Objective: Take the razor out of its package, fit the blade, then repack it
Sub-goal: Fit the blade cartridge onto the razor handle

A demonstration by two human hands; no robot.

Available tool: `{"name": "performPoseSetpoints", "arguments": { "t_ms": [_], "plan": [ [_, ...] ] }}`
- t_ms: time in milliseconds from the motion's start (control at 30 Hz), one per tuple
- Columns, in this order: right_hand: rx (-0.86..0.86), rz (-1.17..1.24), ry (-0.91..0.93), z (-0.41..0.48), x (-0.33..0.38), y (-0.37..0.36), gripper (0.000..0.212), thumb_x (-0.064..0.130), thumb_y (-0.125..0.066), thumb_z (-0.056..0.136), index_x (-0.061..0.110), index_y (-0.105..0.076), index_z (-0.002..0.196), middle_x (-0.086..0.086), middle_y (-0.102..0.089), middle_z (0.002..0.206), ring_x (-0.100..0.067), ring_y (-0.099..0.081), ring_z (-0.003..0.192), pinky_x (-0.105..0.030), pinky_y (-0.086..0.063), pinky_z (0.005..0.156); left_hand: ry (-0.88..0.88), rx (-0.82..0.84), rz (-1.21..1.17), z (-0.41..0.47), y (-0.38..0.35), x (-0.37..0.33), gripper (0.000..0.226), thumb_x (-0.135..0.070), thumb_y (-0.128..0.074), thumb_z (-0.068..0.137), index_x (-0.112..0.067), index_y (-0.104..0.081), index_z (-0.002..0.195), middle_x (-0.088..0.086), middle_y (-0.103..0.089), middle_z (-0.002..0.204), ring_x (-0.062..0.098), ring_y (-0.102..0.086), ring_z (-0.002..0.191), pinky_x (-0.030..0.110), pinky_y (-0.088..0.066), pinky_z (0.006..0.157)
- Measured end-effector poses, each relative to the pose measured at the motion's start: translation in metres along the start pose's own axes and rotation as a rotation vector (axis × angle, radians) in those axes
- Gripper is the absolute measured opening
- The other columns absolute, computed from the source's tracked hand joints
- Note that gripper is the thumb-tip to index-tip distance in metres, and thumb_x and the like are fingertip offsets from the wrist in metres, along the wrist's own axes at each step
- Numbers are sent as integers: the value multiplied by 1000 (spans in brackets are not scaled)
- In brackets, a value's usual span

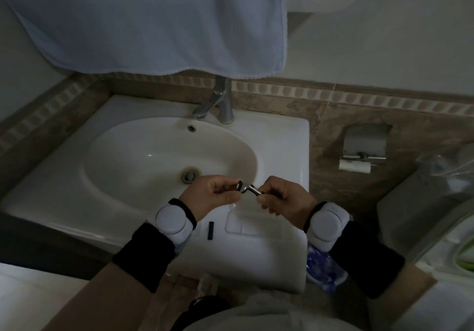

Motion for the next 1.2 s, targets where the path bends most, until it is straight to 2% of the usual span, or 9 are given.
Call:
{"name": "performPoseSetpoints", "arguments": {
  "t_ms": [133,233,300,400,733,967,1200],
  "plan": [
    [25,7,-6,0,1,1,30,10,-55,86,31,-50,66,8,-57,60,8,-51,44,-6,-41,46,-5,8,-6,0,1,1,35,-4,-63,76,-9,-59,111,4,-63,100,-9,-59,77,4,-46,74],
    [28,11,-10,1,0,1,30,10,-56,85,32,-50,65,7,-57,60,8,-51,43,-6,-42,45,2,8,-15,0,1,1,35,-4,-62,77,-8,-58,111,5,-62,102,-2,-59,81,5,-46,75],
    [31,15,-15,1,-1,1,30,10,-56,86,32,-50,65,7,-57,60,7,-52,43,-5,-42,45,0,5,-10,0,0,1,34,-4,-62,77,-7,-59,111,5,-62,102,-4,-59,81,5,-46,75],
    [40,31,-23,1,-1,1,29,10,-55,86,30,-50,66,7,-57,59,7,-52,43,-6,-42,44,-9,12,-16,0,0,0,36,-4,-61,77,-16,-57,111,1,-63,102,-13,-59,76,4,-46,74],
    [29,90,-19,1,-1,2,30,9,-53,87,29,-50,66,6,-55,58,4,-48,40,-10,-39,43,-6,34,-37,-1,1,-3,30,-7,-61,79,-30,-60,97,-12,-64,92,-13,-60,79,4,-46,71],
    [24,118,-24,2,-1,2,30,9,-52,88,28,-49,65,4,-54,58,2,-45,37,-9,-35,40,2,18,-46,0,-1,-6,27,-8,-61,79,-28,-61,98,-15,-64,86,-14,-59,73,2,-44,66],
    [16,97,-26,1,0,2,31,11,-52,88,30,-48,64,5,-54,57,1,-42,36,-8,-33,39,-8,1,-41,-1,-3,-8,30,-6,-59,80,-18,-57,108,-12,-62,85,-15,-58,67,1,-44,65]
  ]
}}
Point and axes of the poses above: each hand's wrist, its own z-axis towards the middle knuckle, its own y-axis out of the back of the hand, x = y × z, the point moved 2 cm from there along z, towards the middle knuckle
